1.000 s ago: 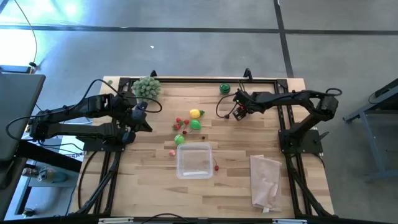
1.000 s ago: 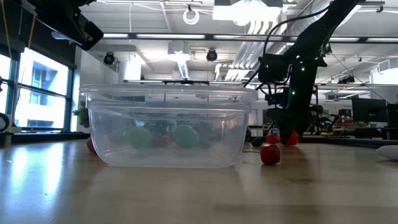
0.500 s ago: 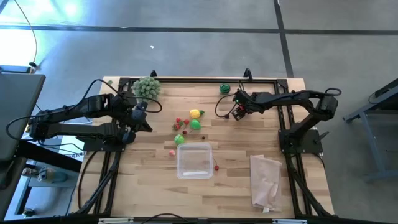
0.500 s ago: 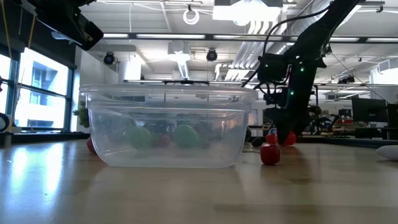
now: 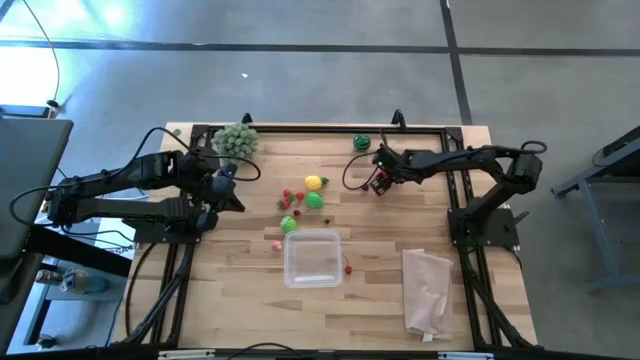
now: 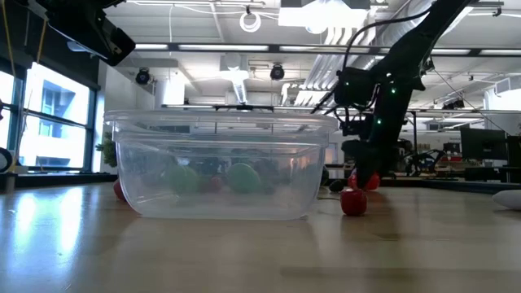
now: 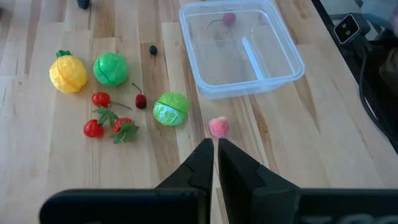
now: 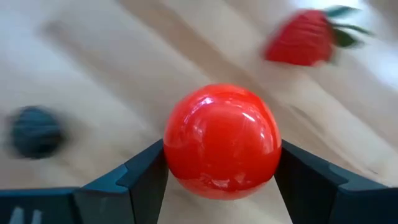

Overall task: Pick and placing Produce into tupperware
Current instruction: Put the red tomato into the transparent bin

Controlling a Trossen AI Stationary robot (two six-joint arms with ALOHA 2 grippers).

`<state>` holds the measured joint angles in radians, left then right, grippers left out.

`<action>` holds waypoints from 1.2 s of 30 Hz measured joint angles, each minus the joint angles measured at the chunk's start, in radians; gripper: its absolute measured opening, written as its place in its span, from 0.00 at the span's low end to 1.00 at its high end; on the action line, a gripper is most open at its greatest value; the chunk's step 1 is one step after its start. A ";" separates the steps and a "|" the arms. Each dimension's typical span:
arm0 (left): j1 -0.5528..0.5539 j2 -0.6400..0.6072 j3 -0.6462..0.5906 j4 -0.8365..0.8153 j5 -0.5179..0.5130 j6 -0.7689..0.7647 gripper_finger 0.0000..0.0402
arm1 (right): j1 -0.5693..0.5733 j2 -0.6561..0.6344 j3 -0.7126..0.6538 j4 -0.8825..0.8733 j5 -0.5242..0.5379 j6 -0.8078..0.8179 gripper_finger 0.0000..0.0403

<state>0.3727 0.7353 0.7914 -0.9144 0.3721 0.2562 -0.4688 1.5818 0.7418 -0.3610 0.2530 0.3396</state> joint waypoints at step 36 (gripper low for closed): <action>0.000 0.000 0.000 0.000 0.000 0.000 0.04 | 0.398 -0.345 0.006 0.560 -0.196 -0.165 0.61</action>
<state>0.3729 0.7353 0.7914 -0.9142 0.3721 0.2558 -0.0704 1.2372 0.7473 0.1989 0.0571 0.1746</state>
